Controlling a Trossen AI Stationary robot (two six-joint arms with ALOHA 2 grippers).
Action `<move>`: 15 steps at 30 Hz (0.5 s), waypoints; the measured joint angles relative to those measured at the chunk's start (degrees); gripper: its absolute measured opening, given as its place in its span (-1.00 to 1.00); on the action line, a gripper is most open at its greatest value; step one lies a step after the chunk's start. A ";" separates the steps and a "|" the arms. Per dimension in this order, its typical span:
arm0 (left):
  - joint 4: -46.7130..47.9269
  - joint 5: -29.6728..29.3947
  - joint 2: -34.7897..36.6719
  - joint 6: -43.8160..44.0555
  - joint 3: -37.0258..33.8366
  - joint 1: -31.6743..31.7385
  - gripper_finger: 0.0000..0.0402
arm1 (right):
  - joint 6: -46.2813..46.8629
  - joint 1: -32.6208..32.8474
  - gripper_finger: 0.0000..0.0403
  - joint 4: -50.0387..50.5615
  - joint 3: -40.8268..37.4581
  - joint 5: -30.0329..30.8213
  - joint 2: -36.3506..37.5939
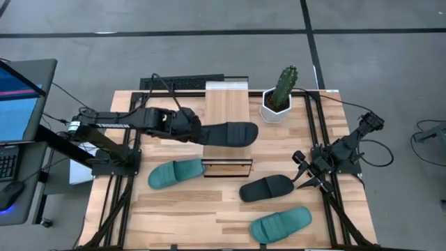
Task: Pick and place slides into the shelf
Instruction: Put the left black slipper on the shelf
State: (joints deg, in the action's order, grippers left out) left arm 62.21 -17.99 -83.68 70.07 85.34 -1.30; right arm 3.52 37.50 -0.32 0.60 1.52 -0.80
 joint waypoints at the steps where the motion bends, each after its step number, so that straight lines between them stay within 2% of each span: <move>1: 0.44 -0.54 0.00 0.52 0.00 -0.35 -1.00 | 0.01 0.00 -0.44 0.00 0.00 -0.01 0.00; 7: 1.89 -1.78 -1.67 2.27 -0.04 -1.47 -1.00 | 0.01 0.00 -0.44 0.00 0.00 -0.01 0.00; 15: 1.00 1.19 -4.74 2.15 -0.04 -2.34 -1.00 | -0.01 -0.02 -0.44 0.00 0.00 -0.01 0.00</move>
State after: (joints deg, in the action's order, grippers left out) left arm 63.21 -16.80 -88.42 72.23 85.30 -3.64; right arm 3.51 37.48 -0.32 0.60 1.51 -0.80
